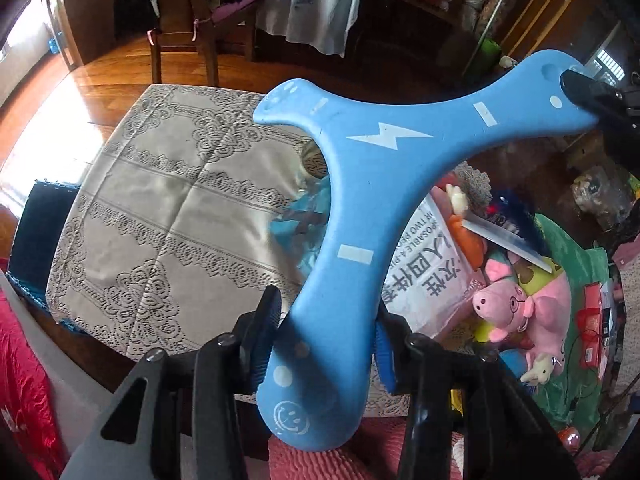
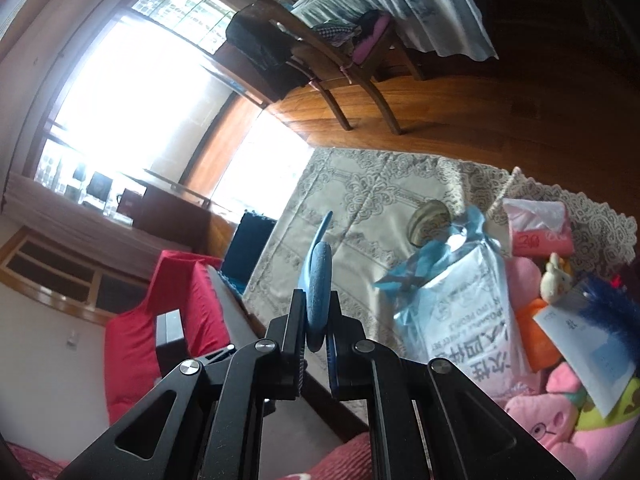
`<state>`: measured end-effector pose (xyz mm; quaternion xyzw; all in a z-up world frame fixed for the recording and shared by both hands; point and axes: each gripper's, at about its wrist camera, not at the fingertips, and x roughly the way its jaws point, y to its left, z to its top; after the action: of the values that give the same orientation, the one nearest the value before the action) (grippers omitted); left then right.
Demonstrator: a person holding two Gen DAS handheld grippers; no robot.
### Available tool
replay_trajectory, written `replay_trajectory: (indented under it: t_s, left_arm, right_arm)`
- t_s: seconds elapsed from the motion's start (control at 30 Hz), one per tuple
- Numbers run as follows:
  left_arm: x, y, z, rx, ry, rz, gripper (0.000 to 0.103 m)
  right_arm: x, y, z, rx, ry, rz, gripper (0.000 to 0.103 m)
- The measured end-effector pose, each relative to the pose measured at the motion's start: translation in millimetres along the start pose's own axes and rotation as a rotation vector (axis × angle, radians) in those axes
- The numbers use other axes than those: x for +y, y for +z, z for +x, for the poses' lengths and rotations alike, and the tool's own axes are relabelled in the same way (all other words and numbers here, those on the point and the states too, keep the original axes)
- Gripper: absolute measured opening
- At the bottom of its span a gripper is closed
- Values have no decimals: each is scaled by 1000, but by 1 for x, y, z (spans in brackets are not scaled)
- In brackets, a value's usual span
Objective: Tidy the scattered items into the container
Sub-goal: 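Carry the blue boomerang with the right gripper over the blue bin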
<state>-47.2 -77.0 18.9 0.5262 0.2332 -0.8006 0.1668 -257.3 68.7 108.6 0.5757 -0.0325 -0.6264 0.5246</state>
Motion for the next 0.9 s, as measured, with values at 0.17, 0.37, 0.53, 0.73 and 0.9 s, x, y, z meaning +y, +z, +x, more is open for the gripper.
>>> replay_trajectory:
  t_s: [0.17, 0.37, 0.53, 0.73, 0.9]
  left_arm:
    - [72, -4, -7, 2, 22, -58, 42]
    - [145, -6, -20, 5, 72, -104, 41]
    - [193, -8, -29, 4, 122, -167, 41]
    - [245, -11, -30, -19, 155, -255, 41]
    - [296, -12, -24, -13, 165, -303, 41]
  right_arm:
    - [48, 13, 66, 55, 14, -41, 10]
    - [105, 25, 139, 110, 58, -94, 10]
    - [146, 36, 190, 169, 112, -160, 10]
    - [182, 52, 245, 237, 149, -233, 10]
    - [220, 58, 300, 289, 138, -277, 10]
